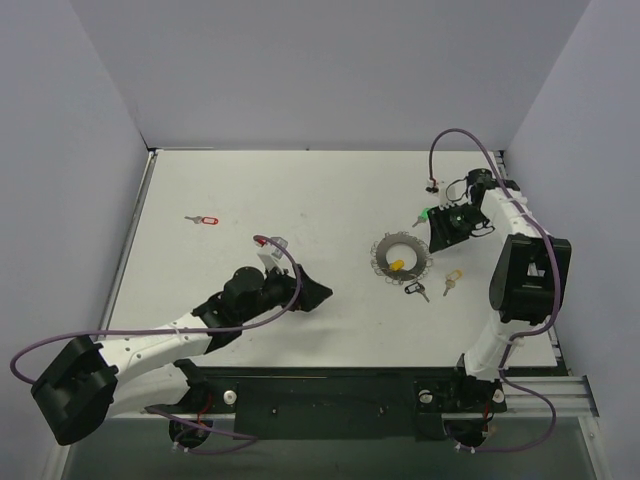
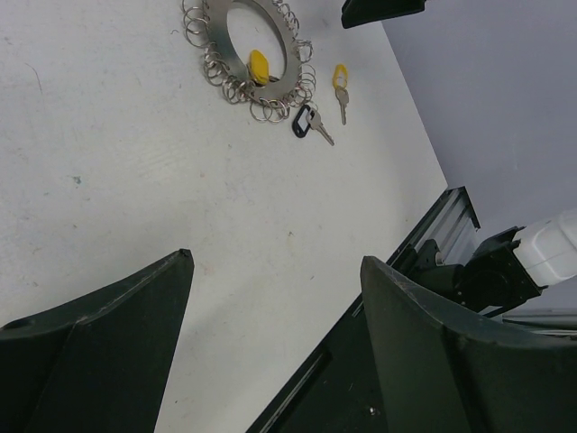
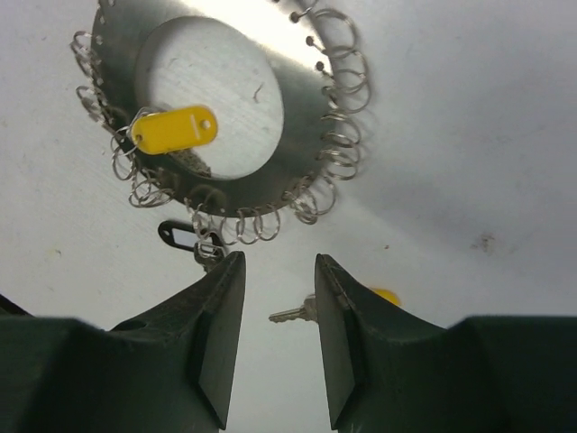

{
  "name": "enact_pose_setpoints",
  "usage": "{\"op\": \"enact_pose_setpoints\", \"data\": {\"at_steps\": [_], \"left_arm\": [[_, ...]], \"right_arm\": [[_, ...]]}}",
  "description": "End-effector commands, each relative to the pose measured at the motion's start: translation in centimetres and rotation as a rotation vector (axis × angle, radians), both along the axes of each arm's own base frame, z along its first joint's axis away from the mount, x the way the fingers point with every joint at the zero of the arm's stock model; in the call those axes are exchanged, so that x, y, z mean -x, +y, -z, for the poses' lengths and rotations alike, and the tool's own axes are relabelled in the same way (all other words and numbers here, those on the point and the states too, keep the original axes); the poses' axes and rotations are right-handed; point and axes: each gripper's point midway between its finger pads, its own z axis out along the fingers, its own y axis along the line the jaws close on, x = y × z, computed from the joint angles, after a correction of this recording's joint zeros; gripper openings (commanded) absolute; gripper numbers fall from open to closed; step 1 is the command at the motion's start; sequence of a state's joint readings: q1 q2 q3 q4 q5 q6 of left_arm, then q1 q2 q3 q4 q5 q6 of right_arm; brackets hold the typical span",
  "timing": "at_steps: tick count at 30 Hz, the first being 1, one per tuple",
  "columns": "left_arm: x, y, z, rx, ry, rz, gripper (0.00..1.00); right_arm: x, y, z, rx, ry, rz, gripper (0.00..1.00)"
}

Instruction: Put the keys on the keyring

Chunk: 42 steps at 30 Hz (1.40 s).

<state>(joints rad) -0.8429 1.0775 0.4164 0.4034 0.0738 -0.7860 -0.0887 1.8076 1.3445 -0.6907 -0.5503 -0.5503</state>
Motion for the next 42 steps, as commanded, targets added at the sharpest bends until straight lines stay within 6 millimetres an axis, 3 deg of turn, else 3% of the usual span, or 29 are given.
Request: {"op": "enact_pose_setpoints", "data": {"at_steps": [1,6,14,21,29,30,31,32,33,34,35,36,37,38,39,40,42], "left_arm": [[-0.1,-0.1,-1.1,0.056,-0.009,0.01,0.85],[0.1,0.4,-0.6,0.051,-0.005,0.007,0.85],[0.0,0.4,-0.3,0.048,-0.002,0.015,0.85],[-0.1,0.4,-0.1,0.046,0.002,0.016,0.85],[-1.1,-0.9,0.0,0.082,0.034,0.032,0.85],[-1.6,-1.3,-0.9,0.104,0.032,0.029,0.84],[-1.9,-1.6,-0.2,0.09,0.058,0.036,0.84],[-2.6,-2.2,-1.0,0.092,0.056,0.036,0.83],[-3.0,-2.6,0.0,0.065,0.081,0.038,0.83],[-3.9,-3.3,-0.9,0.066,0.079,0.038,0.82],[-4.3,-3.8,0.5,0.039,0.115,0.04,0.81],[-5.0,-4.5,-0.1,0.046,0.112,0.044,0.77],[-5.4,-5.1,1.3,0.033,0.149,0.052,0.75],[-6.1,-5.8,0.7,0.05,0.143,0.053,0.71],[-6.5,-6.3,2.1,0.044,0.186,0.051,0.7],[-7.2,-7.0,1.5,0.07,0.174,0.055,0.66],[-7.9,-8.3,3.6,0.061,0.245,0.072,0.58]], "right_arm": [[-1.4,-1.1,-0.7,0.035,0.014,0.042,0.32],[-1.7,-1.4,0.1,0.017,0.072,0.055,0.29],[-4.1,-1.7,0.3,0.088,0.067,-0.031,0.28],[-4.0,-1.3,0.6,0.122,0.092,-0.196,0.31],[-4.1,-0.2,1.2,0.119,0.111,-0.225,0.31],[-3.9,-0.1,1.0,0.113,0.115,-0.214,0.31],[-3.8,0.1,0.3,0.105,0.105,-0.209,0.31],[-3.4,0.6,-0.2,0.074,0.099,-0.206,0.31],[-3.2,1.3,-1.5,0.039,0.065,-0.209,0.31],[-2.7,1.6,-2.0,0.02,0.06,-0.202,0.31],[-2.3,2.3,-3.6,-0.02,0.023,-0.201,0.31],[-1.7,2.6,-3.8,-0.039,0.029,-0.193,0.31],[-1.4,3.0,-5.4,-0.066,-0.014,-0.193,0.31],[-0.9,3.3,-5.9,-0.084,-0.021,-0.19,0.31],[-0.7,3.5,-7.5,-0.118,-0.063,-0.179,0.31],[-0.2,3.8,-8.0,-0.145,-0.068,-0.165,0.31],[0.7,4.2,-10.1,-0.208,-0.114,-0.142,0.31]]}}
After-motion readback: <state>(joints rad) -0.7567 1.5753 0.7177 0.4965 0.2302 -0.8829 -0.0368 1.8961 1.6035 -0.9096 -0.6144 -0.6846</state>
